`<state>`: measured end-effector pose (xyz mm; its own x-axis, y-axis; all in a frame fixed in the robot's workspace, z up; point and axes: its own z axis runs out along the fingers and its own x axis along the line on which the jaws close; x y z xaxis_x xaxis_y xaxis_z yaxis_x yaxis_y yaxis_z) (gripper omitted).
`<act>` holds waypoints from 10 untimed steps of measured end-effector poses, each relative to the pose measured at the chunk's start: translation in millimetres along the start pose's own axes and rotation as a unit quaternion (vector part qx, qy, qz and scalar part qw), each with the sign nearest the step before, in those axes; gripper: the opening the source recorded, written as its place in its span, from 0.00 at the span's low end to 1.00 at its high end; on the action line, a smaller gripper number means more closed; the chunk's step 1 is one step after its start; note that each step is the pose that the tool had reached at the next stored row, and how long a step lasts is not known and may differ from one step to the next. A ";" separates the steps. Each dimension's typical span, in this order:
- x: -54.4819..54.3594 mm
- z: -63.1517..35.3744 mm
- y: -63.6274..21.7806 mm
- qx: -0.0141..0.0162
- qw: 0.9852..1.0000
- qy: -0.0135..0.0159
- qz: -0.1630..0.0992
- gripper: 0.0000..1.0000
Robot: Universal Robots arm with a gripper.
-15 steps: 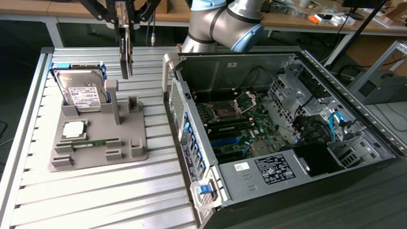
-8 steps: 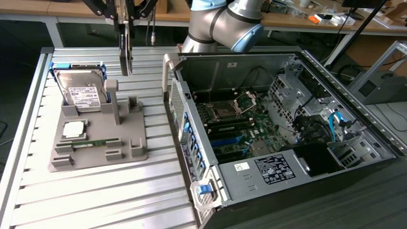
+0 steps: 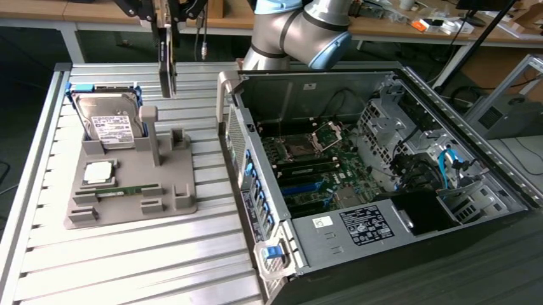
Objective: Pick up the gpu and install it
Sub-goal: 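Pick up the gpu and move the gpu toward the slot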
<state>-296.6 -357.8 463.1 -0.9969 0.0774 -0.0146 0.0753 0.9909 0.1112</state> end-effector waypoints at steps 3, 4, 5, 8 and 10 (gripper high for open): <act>0.0 -2.3 0.3 -0.001 1.000 0.000 0.000 0.28; -0.1 -3.1 0.4 -0.001 1.000 0.000 0.000 0.28; -0.1 -4.1 0.5 -0.001 1.000 0.000 0.000 0.28; -0.1 -6.3 0.7 -0.002 1.000 0.000 0.000 0.28; -0.1 -7.9 0.9 -0.002 1.000 0.000 0.000 0.28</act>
<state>-296.6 -357.8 471.0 -0.9969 0.0774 -0.0142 0.0753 0.9904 0.1157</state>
